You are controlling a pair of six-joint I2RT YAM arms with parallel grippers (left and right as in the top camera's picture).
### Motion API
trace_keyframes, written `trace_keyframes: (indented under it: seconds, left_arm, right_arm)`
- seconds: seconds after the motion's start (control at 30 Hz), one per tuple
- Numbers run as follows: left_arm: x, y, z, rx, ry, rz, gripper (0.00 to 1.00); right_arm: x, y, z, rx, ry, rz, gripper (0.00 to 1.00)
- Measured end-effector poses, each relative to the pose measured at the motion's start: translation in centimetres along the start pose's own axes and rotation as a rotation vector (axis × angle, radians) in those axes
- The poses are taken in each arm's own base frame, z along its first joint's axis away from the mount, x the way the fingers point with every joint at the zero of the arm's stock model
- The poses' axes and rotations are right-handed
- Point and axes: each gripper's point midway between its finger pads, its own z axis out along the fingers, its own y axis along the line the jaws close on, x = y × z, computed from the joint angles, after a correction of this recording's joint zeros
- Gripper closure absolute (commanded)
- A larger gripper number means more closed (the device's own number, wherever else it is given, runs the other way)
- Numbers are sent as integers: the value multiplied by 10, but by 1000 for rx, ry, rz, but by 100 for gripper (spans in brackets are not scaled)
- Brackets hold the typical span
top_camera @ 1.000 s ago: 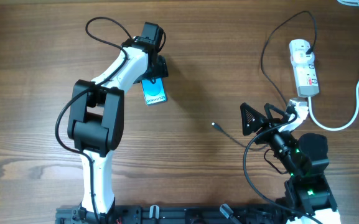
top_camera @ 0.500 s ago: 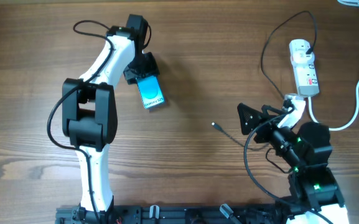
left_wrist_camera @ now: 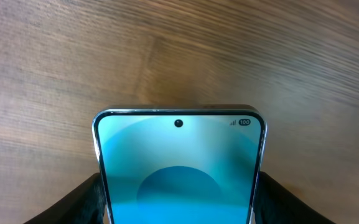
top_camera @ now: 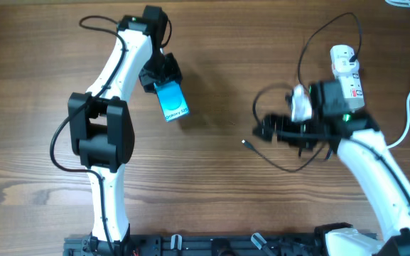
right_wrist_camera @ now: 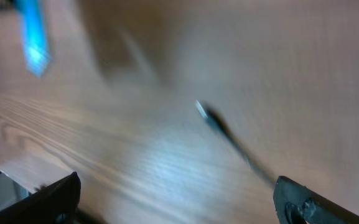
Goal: Plug charger to phone and switch on socket
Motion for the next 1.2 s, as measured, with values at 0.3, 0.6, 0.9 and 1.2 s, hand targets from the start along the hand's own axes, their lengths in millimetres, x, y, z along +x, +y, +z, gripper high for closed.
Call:
trace_keyframes:
  seconds: [0.3,0.6,0.9,1.2]
  left_arm:
    - [10,-18,-9,98,56,54,40]
    - [35,-43,-5,95,82,176,41]
    - [44,-50,-3,87,97,203,40]
    - [45,-50,-3,87,97,203,40]
  right_arm:
    - [-31,46,40,-390,58,-87,20]
    - [-42,83,82,-538,63,-148,20]
    - [-30,99,128,-526,109,-120,20]
    - [-34,118,149,-570,81,-119,35]
